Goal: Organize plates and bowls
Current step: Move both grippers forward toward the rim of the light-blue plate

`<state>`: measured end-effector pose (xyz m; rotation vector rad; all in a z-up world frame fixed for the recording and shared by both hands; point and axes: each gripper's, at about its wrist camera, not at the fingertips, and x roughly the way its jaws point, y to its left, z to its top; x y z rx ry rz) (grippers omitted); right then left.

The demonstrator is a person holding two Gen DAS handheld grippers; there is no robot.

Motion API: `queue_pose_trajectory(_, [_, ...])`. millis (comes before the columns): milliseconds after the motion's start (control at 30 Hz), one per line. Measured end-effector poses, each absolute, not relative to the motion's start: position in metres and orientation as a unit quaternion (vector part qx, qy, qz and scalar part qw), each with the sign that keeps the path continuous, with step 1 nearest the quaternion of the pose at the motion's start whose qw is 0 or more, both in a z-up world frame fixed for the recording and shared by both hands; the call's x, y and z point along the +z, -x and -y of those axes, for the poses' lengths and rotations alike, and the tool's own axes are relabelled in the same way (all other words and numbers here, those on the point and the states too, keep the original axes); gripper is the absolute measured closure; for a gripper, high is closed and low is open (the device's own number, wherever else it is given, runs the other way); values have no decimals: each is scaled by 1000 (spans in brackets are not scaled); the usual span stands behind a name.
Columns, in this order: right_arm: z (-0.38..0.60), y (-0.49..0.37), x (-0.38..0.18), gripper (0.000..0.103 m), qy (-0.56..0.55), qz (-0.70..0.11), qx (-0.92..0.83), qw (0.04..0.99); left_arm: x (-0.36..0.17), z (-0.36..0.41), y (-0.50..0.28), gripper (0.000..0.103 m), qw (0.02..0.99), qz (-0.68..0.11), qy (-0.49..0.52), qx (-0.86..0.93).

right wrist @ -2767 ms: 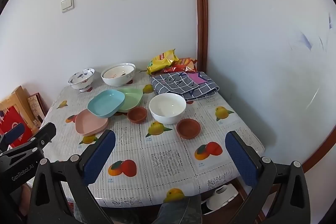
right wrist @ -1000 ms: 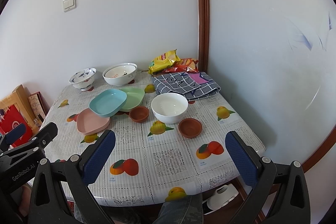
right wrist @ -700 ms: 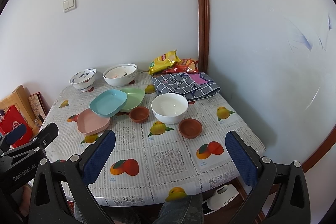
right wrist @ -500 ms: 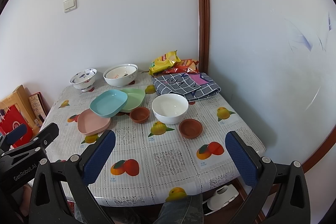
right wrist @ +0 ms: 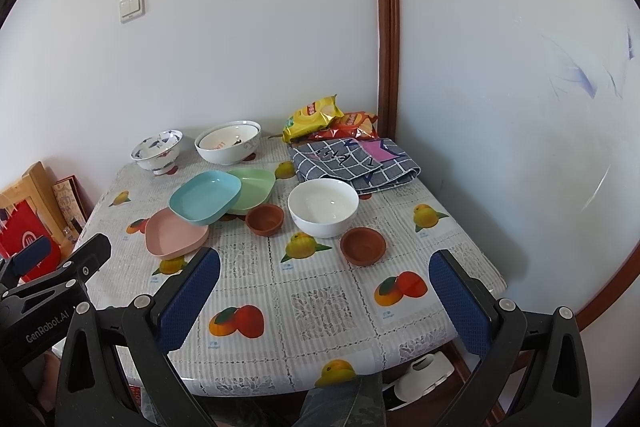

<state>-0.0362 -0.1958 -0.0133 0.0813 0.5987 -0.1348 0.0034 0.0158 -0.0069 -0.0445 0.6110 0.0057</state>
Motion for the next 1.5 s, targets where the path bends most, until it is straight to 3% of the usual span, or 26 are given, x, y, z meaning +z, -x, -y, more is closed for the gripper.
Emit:
queue_pose_trajectory(1133, [175, -73, -29, 1, -45, -307, -48, 950, -36, -44, -123, 0, 928, -369, 40, -8])
queue_pose_trajectory(1500, [163, -133, -56, 1, -50, -344, -53, 936, -62, -67, -172, 1, 915, -400, 49, -5])
